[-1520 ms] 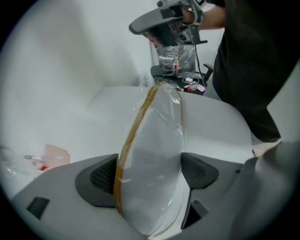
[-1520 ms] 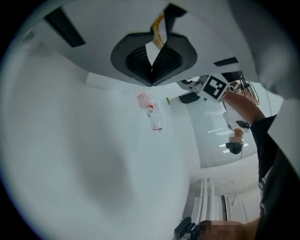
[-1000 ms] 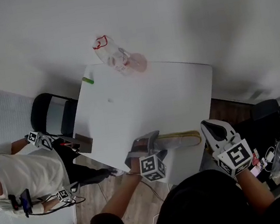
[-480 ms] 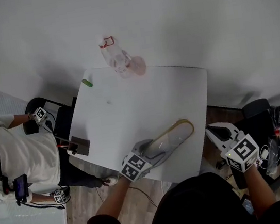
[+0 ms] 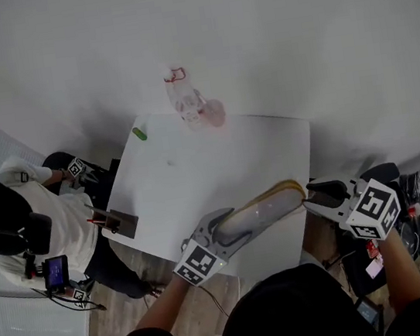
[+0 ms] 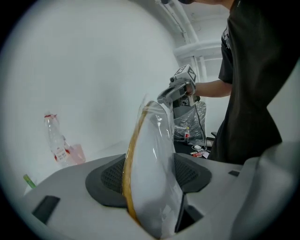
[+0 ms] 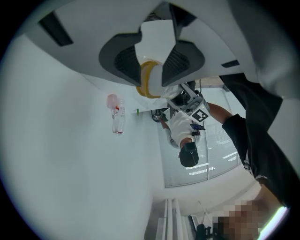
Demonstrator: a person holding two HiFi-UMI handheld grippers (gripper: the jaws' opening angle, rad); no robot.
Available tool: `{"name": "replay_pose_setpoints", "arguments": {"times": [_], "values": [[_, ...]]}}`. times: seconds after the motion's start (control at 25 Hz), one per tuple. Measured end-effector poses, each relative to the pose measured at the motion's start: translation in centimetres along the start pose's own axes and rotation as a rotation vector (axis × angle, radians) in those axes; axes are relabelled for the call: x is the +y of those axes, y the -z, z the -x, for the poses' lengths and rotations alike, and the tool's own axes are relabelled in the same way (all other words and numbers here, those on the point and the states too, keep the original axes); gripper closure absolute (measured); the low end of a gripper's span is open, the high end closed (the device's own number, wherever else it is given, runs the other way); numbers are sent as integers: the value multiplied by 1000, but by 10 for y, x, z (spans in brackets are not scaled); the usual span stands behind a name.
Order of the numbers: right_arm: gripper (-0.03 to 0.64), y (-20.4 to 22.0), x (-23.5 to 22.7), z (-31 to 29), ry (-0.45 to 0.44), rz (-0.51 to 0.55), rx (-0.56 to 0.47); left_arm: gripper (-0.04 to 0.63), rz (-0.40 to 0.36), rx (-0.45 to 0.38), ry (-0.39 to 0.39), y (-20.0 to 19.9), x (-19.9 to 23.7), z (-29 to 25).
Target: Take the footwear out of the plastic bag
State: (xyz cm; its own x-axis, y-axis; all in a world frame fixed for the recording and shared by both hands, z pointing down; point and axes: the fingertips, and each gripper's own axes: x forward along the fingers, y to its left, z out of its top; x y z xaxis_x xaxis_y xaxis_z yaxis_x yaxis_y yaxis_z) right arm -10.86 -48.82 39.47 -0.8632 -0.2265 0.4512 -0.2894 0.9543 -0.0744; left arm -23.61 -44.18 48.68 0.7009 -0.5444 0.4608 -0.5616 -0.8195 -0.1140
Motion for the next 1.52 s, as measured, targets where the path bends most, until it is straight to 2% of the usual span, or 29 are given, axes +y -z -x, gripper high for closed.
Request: {"name": "replay_pose_setpoints", "arguments": {"times": [0.04,0.08,0.24,0.32,0.4,0.64,0.76,0.88,1.0,1.08,1.16,1.24,1.52], "values": [[446,-2,1,0,-11,5,16,288,-19,-21,-4,-7,-1,3],[440,-5,2,1,-20,12,26,288,-37,-41,-5,-13,-2,6],[440,-19,0,5,-34,15,26,290,-101,-107,-9,-31,-4,12],[440,-20,3,8,-72,5,41,290,-125,-128,-18,-35,-3,14],[443,-19,8,10,-106,16,69,291,-141,-138,-14,-36,-5,15],[445,-14,8,14,-137,53,133,295,-180,-188,23,-48,-17,14],[452,-11,7,15,-142,74,154,298,-184,-190,26,-51,-18,10],[513,-14,16,17,-205,72,133,306,-192,-168,25,-47,-16,6],[526,-4,26,17,-264,92,159,330,-221,-131,26,-40,-20,0],[517,8,21,15,-240,126,209,336,-234,-127,37,-39,-25,-3],[477,14,16,15,-223,135,227,346,-237,-134,48,-40,-29,-5],[470,18,14,16,-219,160,239,355,-241,-139,65,-41,-32,-7],[465,13,18,30,-179,302,220,382,-236,-166,141,-47,-45,-8]]}}
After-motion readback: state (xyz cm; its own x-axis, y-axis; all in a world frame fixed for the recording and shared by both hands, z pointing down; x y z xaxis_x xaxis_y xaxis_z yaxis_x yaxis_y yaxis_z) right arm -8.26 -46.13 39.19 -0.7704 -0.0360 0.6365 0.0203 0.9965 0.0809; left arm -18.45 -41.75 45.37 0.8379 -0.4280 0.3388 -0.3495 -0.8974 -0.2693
